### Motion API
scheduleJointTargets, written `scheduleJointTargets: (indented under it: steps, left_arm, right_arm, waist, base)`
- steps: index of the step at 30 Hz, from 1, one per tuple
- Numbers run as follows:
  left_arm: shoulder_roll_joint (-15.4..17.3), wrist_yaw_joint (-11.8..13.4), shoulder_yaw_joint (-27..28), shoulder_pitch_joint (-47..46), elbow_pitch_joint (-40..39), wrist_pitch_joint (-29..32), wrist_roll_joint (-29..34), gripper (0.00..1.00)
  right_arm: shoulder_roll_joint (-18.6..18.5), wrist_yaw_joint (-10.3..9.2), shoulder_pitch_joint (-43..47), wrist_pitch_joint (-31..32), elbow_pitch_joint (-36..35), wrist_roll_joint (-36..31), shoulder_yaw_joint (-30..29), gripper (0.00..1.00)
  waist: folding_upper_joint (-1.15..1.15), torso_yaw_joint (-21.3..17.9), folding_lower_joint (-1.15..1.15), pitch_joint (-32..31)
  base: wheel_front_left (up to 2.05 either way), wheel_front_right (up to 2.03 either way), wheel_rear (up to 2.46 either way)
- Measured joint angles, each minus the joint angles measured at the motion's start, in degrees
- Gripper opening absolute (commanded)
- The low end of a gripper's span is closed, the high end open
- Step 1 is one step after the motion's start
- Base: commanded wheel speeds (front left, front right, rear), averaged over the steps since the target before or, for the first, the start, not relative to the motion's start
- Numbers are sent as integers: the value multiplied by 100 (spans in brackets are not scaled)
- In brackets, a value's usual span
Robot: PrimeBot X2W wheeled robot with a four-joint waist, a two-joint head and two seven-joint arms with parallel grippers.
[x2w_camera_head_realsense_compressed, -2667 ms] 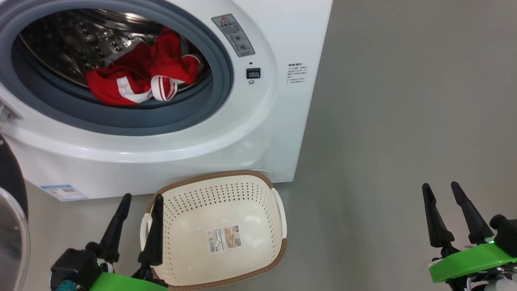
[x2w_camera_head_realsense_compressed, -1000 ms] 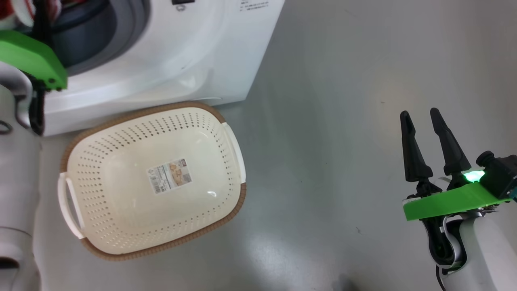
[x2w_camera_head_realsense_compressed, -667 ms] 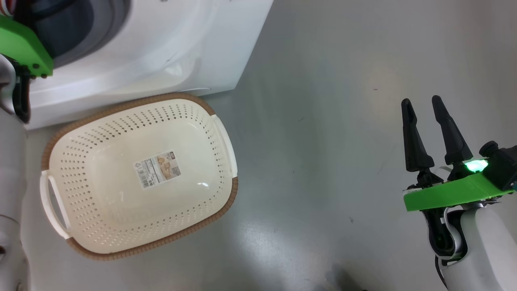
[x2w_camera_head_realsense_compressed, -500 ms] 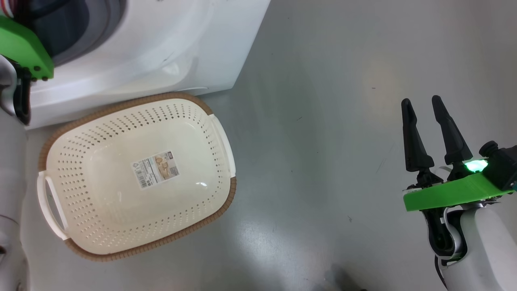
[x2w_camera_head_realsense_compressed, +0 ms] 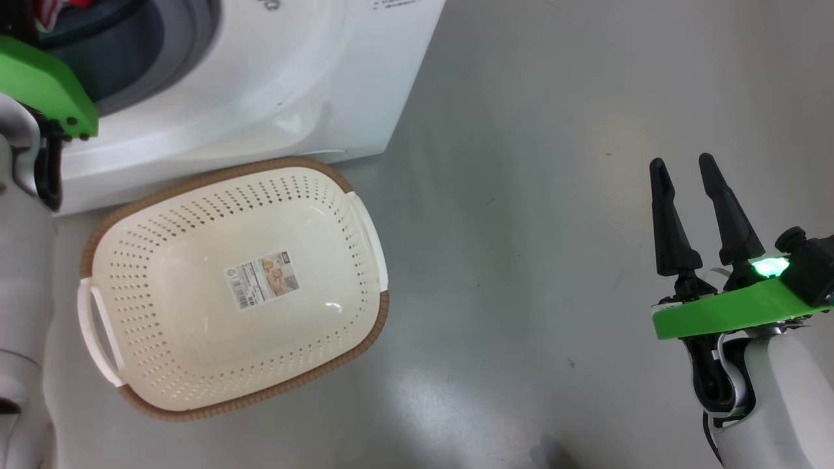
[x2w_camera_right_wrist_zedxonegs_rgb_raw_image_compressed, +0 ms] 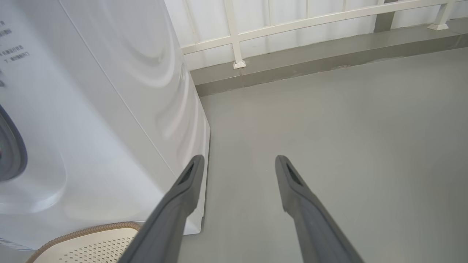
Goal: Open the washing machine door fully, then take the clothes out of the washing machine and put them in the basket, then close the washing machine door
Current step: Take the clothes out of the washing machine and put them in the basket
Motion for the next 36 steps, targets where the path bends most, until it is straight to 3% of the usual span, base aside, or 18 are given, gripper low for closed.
scheduleJointTargets:
  steps: [5, 16, 27, 36]
  left_arm:
    - [-49, -8, 83, 281, -341, -51, -171, 0]
    - [-399, -64, 644, 1686, -2429, -52, -257, 0]
    - [-946, -204, 1337, 3190, -4462, -52, -137, 0]
    - [-1155, -249, 1623, 3988, -5907, -53, -140, 0]
  right_arm:
    - [-29, 0, 4, 1, 8, -2, -18, 100]
    - [-174, 0, 154, 1, 30, -8, -51, 100]
    - [-210, 0, 397, 0, 68, -11, -105, 100]
    - [-241, 0, 613, 0, 76, -14, -176, 100]
  waist:
    - [0, 97, 0, -143]
    - [0, 393, 0, -548]
    - [0, 707, 0, -981]
    - [0, 856, 0, -1162]
  base:
    - [0, 0, 0]
    - [0, 0, 0]
    - [0, 0, 0]
    - [0, 0, 0]
